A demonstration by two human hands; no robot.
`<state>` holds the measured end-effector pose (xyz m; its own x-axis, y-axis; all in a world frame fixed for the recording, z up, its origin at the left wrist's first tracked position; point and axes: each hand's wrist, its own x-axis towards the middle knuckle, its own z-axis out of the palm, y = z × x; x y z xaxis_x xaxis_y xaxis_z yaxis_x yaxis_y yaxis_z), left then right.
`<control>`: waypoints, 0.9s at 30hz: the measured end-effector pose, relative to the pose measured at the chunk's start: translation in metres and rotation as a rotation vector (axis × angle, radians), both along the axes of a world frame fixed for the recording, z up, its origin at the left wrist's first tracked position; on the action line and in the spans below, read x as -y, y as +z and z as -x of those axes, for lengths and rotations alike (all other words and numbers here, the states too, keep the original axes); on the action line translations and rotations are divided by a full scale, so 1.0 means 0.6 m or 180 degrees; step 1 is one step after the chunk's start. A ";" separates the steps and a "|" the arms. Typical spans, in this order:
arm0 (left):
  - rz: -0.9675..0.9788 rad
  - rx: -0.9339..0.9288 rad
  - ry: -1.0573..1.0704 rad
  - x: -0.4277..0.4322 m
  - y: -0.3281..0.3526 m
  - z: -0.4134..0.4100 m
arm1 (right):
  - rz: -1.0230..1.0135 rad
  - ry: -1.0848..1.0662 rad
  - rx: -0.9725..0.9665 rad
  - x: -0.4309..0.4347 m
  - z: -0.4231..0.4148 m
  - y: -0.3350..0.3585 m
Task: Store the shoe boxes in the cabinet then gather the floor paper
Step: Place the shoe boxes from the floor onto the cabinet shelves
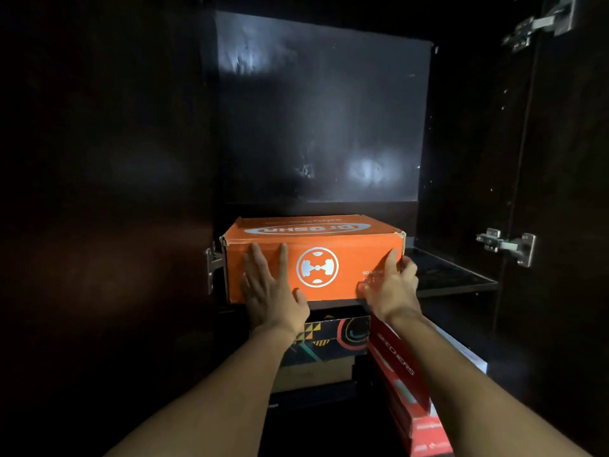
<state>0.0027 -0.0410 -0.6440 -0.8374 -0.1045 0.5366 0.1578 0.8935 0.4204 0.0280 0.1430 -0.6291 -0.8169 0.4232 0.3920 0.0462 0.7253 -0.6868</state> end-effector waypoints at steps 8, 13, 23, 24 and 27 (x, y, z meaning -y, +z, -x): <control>-0.0051 0.0407 0.0131 -0.011 0.029 0.053 | -0.0389 0.0506 0.0802 0.016 0.065 0.018; 0.0054 0.0600 0.0094 -0.017 0.030 0.060 | -0.0405 0.0546 0.0953 0.013 0.080 0.017; 0.0198 0.0422 -0.0054 -0.013 0.030 0.031 | -0.0077 0.0394 0.0362 -0.041 0.001 0.025; 0.0292 0.0263 -0.0072 -0.017 0.026 0.026 | -0.0058 0.0378 0.0326 -0.046 -0.016 0.022; 0.0508 -0.0245 -0.0365 -0.045 0.012 0.003 | 0.0158 0.0300 0.0205 -0.068 -0.070 -0.002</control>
<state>0.0010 -0.0141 -0.6367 -0.7947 0.0806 0.6016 0.2885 0.9222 0.2576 0.0699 0.1840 -0.6306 -0.8768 0.3609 0.3178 0.0245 0.6937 -0.7199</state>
